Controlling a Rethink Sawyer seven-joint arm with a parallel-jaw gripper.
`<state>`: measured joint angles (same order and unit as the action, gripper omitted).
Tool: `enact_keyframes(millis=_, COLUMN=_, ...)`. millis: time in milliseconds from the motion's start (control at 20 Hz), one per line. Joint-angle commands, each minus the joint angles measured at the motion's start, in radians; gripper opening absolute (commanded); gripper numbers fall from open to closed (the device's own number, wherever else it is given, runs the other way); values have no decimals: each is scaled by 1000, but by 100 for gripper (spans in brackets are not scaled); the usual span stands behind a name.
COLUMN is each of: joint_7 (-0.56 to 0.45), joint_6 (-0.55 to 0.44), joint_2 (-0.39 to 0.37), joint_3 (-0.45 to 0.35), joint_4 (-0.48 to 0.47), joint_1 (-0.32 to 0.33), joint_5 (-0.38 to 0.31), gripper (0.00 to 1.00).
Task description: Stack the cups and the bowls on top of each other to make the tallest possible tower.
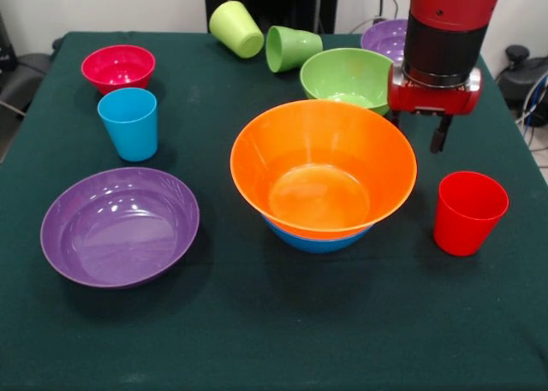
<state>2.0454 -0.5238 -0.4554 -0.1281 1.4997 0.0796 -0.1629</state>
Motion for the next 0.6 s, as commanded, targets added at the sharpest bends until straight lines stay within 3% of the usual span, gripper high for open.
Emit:
enact_keyframes(millis=50, joint_7=105, joint_6=94, joint_2=49, joint_3=-29, joint_4=12, joint_1=-11, joint_5=-4, gripper=100)
enact_keyframes(millis=300, joint_7=125, joint_6=182, joint_2=54, joint_3=-20, joint_4=82, joint_1=-33, joint_5=-32, gripper=100)
enact_keyframes(millis=600, joint_7=149, joint_6=309, joint_2=-35, joint_3=26, joint_4=283, joint_1=-88, joint_5=-71, gripper=100)
